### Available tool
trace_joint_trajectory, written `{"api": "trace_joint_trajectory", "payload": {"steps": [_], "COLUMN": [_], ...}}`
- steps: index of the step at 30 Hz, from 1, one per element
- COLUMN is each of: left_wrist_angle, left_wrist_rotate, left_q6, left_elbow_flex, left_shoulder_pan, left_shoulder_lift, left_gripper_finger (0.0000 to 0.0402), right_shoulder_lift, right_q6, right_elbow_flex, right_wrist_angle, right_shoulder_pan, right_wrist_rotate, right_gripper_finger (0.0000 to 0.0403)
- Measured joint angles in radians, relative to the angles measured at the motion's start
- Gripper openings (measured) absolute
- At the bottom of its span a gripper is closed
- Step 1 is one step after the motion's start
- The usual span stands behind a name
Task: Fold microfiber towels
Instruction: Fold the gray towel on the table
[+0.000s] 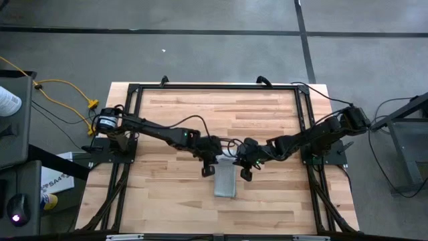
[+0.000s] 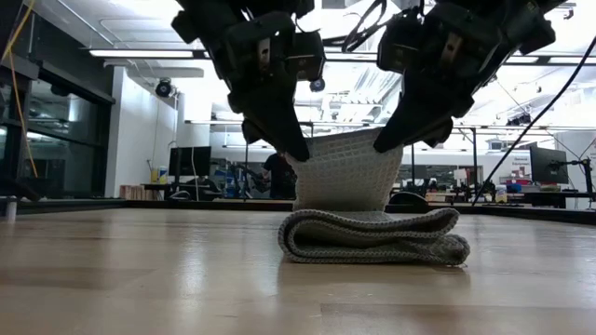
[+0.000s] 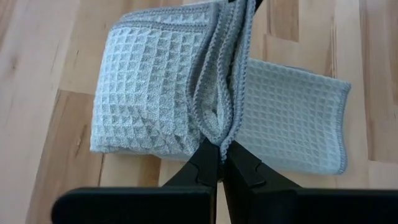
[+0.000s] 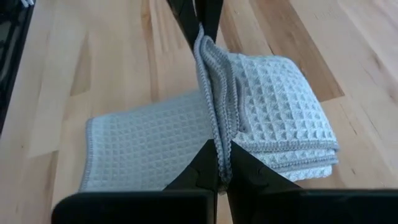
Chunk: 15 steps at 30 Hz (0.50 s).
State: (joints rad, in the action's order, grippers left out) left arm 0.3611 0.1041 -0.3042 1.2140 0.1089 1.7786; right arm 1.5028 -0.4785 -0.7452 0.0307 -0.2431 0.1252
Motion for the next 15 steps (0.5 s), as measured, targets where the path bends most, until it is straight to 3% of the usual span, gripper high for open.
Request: {"api": "trace_joint_trajectory", "payload": {"steps": [6,15], "left_wrist_angle": [-0.012,-0.014], "left_wrist_rotate": [-0.126,-0.43], "left_q6": [-0.017,0.006], "left_elbow_flex": [0.0,-0.001], "left_shoulder_pan": [0.07,0.182], "left_shoulder_lift": [0.0,0.022], "left_gripper_finger": [0.0,0.0], "right_shoulder_lift": [0.001,0.076], "right_q6": [0.001,0.084], "right_elbow_flex": [0.0,-0.002], "right_wrist_angle": [0.0,-0.03], "right_shoulder_pan": [-0.053,-0.122], "right_wrist_rotate": [0.047,0.139], "right_gripper_finger": [0.0005,0.0005]}}
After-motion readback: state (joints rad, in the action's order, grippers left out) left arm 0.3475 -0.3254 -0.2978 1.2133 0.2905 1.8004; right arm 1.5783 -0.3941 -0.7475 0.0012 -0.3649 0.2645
